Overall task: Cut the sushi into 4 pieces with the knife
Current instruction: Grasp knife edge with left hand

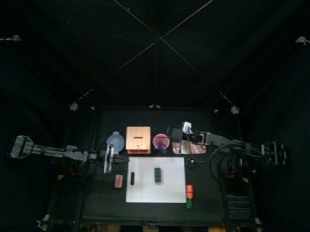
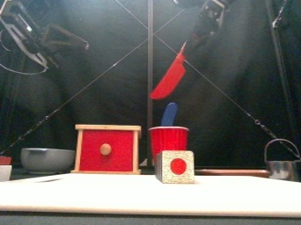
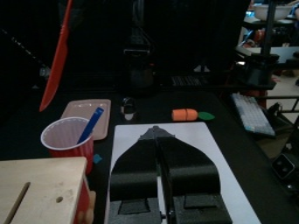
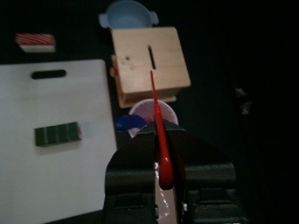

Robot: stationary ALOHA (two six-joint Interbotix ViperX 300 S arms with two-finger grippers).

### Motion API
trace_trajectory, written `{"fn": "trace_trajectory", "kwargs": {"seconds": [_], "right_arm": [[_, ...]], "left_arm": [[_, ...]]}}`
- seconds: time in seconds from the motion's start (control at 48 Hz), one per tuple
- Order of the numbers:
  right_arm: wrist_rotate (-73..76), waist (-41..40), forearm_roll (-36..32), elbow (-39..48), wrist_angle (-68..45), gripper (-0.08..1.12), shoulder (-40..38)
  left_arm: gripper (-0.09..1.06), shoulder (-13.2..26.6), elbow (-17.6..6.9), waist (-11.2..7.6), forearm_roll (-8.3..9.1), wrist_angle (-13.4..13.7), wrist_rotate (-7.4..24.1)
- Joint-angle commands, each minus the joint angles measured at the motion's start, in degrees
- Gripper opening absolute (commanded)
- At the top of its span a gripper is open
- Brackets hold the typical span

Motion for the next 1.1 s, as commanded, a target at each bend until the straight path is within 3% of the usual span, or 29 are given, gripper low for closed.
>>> {"fn": "trace_trajectory", "kwargs": {"seconds": [0.021,0.146,0.375,0.542,0.708,1.104], "right_arm": [[0.0,0.18,4.39,6.06,-10.63,0.07,-5.63],[-0.09,0.7,6.33,13.89,-21.01,0.07,-8.88],[-0.09,3.08,6.77,25.14,-40.96,0.07,-9.05],[-0.09,4.57,6.86,29.88,-52.47,0.06,-5.89],[-0.09,6.33,6.86,30.67,-58.36,0.06,-1.14],[-0.26,7.38,6.33,26.89,-58.36,0.06,4.48]], "left_arm": [[0.25,0.09,-0.97,0.53,0.09,-3.25,0.09],[0.35,0.09,-1.05,0.88,0.0,-5.98,0.09],[0.69,0.53,-1.14,0.53,-0.18,-6.15,-0.53],[0.88,3.25,-2.02,0.44,-2.11,-6.06,-0.62],[0.91,8.7,-3.87,0.44,-2.64,-5.8,-0.18],[0.91,20.13,-8.96,1.49,-1.85,-5.36,0.18]]}}
